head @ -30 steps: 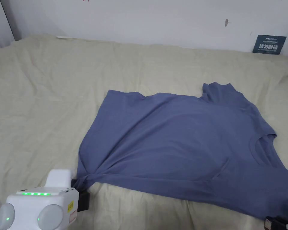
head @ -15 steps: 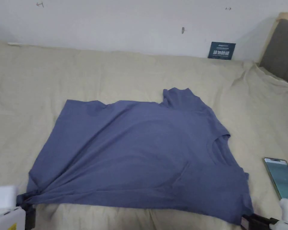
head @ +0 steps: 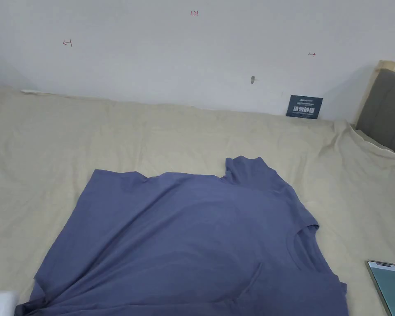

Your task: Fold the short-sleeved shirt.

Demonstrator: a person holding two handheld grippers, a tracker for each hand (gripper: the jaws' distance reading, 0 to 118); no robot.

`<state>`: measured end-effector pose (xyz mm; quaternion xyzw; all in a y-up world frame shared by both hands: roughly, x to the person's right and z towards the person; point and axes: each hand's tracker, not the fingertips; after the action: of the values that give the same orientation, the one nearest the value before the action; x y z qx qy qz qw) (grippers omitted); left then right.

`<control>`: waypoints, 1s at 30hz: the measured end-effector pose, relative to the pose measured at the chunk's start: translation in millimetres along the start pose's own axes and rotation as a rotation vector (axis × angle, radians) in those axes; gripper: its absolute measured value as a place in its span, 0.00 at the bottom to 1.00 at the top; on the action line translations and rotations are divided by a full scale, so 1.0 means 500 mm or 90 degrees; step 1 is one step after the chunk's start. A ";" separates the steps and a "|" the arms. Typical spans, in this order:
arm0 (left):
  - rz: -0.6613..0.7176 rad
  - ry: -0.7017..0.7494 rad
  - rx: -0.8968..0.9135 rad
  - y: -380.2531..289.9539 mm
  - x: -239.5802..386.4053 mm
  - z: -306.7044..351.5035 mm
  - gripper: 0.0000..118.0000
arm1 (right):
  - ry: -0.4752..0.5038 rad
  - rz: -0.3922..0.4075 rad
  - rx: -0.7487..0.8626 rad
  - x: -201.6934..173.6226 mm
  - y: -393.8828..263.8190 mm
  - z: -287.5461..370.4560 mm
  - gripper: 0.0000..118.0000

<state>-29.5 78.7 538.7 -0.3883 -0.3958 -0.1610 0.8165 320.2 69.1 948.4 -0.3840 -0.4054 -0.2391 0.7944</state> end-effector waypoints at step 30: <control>-0.019 0.040 0.028 0.119 -0.011 0.027 0.04 | 0.015 0.042 0.076 -0.050 0.114 0.072 0.03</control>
<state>-6.3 127.4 509.6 -0.3592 -0.3790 -0.1762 0.8344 329.2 133.3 917.7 -0.3466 -0.3968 -0.1923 0.8279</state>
